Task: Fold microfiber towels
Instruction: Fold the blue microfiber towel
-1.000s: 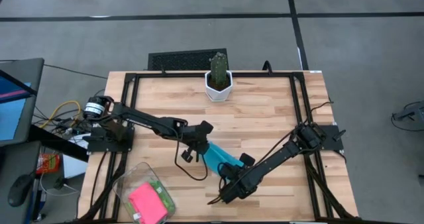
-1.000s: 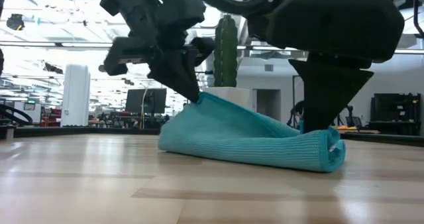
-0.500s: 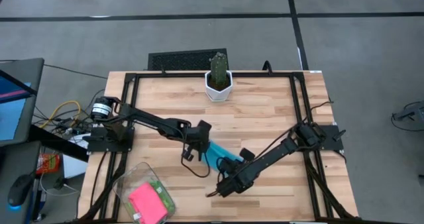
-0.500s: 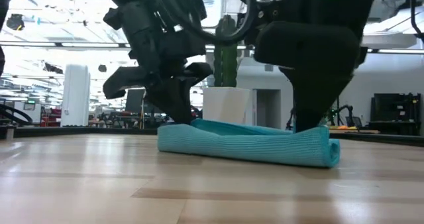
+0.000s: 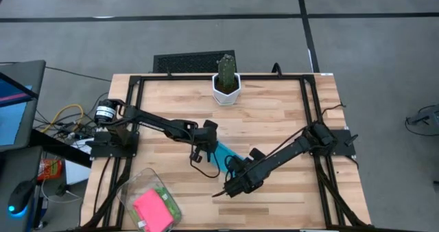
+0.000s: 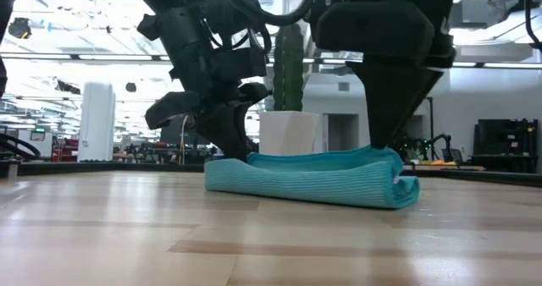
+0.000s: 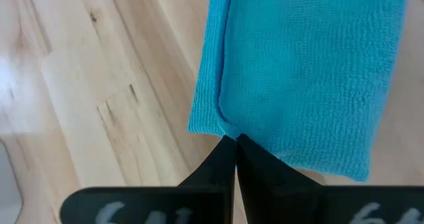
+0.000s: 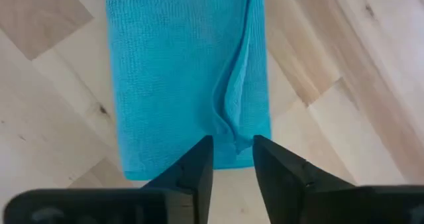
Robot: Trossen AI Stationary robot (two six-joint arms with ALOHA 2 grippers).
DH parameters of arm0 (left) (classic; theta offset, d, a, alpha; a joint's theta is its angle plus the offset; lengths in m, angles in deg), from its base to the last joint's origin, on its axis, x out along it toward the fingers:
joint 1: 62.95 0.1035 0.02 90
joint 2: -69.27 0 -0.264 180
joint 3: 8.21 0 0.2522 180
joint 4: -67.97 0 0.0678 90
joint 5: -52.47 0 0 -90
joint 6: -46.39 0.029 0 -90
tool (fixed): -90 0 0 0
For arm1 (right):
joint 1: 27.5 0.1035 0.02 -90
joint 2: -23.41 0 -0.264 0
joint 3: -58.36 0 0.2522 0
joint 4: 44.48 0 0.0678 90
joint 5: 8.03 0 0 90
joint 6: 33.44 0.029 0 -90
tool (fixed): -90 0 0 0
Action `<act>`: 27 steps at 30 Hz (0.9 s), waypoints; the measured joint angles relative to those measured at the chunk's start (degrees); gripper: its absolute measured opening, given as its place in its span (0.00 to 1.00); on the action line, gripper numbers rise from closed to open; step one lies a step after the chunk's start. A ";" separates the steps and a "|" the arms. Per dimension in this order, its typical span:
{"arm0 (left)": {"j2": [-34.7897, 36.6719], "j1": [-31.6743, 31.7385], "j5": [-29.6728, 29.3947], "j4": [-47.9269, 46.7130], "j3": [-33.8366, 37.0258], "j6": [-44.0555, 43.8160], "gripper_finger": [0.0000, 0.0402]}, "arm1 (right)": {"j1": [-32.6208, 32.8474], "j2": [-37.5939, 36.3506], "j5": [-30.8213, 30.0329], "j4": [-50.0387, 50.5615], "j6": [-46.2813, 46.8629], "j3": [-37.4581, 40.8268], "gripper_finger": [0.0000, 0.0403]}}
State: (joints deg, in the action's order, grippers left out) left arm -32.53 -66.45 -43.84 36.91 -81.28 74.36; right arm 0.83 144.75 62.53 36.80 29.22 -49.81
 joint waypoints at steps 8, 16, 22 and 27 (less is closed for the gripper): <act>0.00 0.41 -0.11 0.05 0.00 -0.76 0.00 | -0.74 -0.35 0.99 1.69 -1.65 0.00 0.37; 0.00 0.60 -0.17 0.26 0.00 -1.77 0.00 | -1.67 -0.35 3.12 5.32 -1.34 0.00 0.37; 0.00 0.60 -3.62 2.22 0.00 -3.43 0.01 | -3.38 -0.35 3.11 9.91 -1.56 0.00 0.37; 0.00 0.61 -7.10 1.97 -1.56 -4.18 0.09 | -3.64 -3.76 -0.28 11.67 -1.44 0.04 0.37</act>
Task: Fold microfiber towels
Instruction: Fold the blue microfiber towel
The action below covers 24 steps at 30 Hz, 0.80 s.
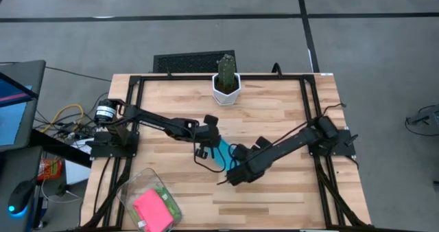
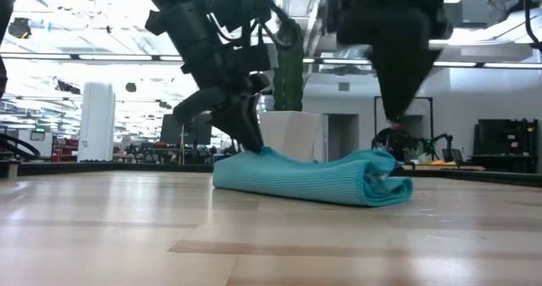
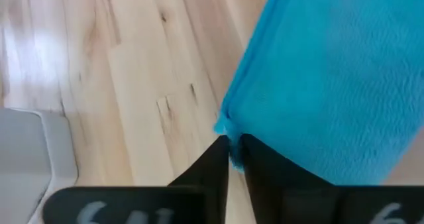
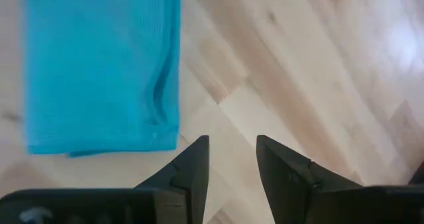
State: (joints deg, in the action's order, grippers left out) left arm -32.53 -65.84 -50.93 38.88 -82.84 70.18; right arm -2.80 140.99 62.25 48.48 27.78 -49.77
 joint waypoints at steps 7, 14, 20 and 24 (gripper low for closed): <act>0.00 1.17 3.79 -0.58 -1.39 -4.07 0.23 | 2.02 -8.46 -4.07 -1.25 4.58 0.00 0.37; 0.70 2.59 4.15 -3.47 -2.50 -9.30 0.34 | 5.56 -10.65 -10.86 -14.12 8.86 -0.02 0.37; 5.53 6.56 16.75 -10.36 -5.57 -11.44 0.33 | 6.69 -6.68 -10.16 -28.03 5.09 5.37 0.34; 7.59 9.51 29.18 -10.01 -4.81 -13.95 0.29 | 6.72 -7.08 -10.88 -33.09 5.43 10.66 0.31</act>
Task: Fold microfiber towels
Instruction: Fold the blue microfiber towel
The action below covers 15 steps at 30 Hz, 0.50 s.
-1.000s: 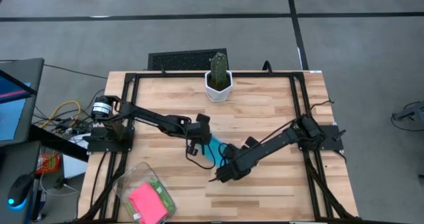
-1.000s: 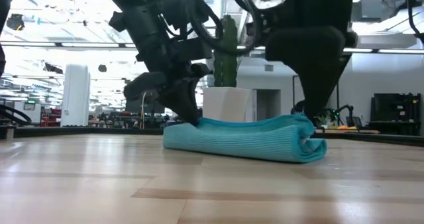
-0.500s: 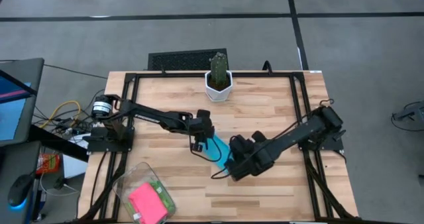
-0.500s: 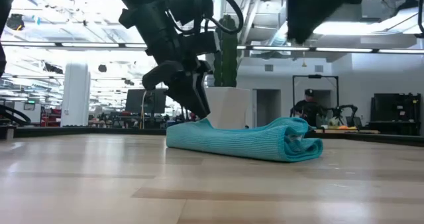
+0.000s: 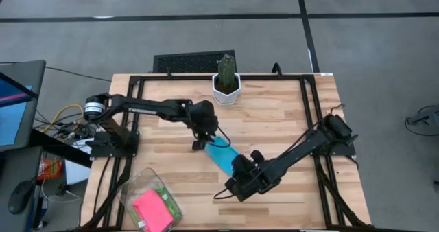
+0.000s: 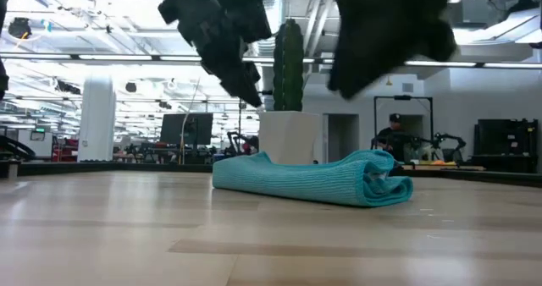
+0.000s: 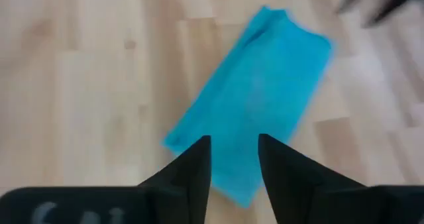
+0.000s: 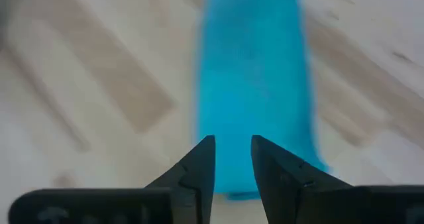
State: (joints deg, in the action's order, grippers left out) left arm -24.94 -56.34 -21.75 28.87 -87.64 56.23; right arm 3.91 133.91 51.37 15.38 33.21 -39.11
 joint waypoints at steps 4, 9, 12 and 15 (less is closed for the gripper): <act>-1.82 0.66 3.46 6.66 2.52 -1.53 0.20 | 0.05 -3.25 -1.24 -3.25 3.49 7.04 0.27; -6.26 0.28 2.85 12.24 2.94 -1.34 0.03 | -0.02 -5.66 -0.90 -17.34 3.85 17.50 0.14; -9.20 0.24 2.17 13.70 2.89 -0.69 0.02 | -0.39 -5.46 -0.49 -23.27 4.59 21.73 0.05; -12.38 0.24 1.65 13.46 2.92 0.35 0.01 | -0.46 -4.08 0.70 -25.48 6.92 24.03 0.03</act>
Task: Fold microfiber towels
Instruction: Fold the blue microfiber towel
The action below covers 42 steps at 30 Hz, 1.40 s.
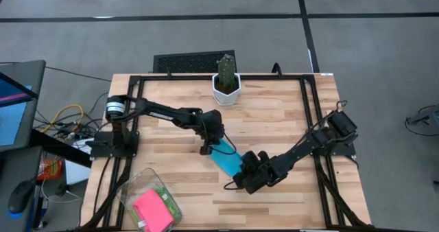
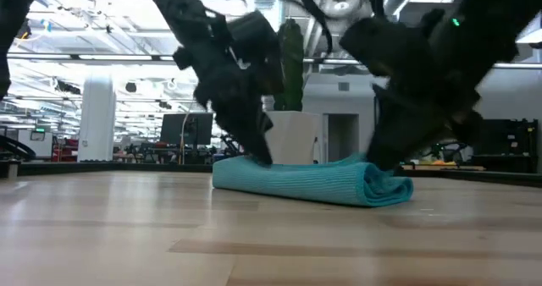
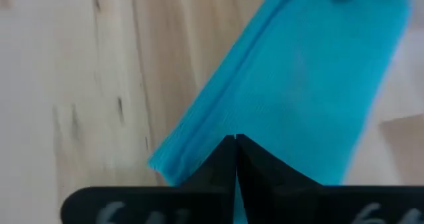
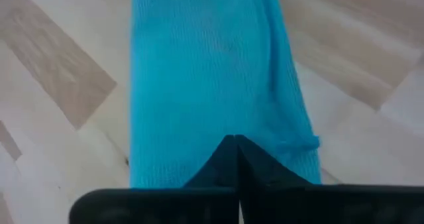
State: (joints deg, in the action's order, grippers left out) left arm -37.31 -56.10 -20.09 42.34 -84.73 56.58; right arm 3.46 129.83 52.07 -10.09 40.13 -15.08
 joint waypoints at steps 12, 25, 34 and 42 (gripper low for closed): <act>-5.43 0.37 -5.37 3.54 -1.13 -3.15 0.00 | 0.87 0.25 0.78 -0.23 4.15 3.69 0.03; 1.77 1.82 4.62 1.21 -2.04 -7.10 0.00 | 3.95 -8.09 -13.70 -5.71 -2.15 3.78 0.05; 2.54 0.33 10.57 2.24 5.56 -4.33 0.00 | 4.19 0.70 -14.26 -24.80 -11.91 3.72 0.06; 3.41 0.42 5.56 3.98 7.82 -0.30 0.00 | 2.32 7.52 -10.73 -24.36 -5.97 3.72 0.03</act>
State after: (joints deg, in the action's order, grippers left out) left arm -33.90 -55.68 -14.54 46.31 -76.90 56.28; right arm 5.78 137.35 41.34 -34.45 34.16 -11.37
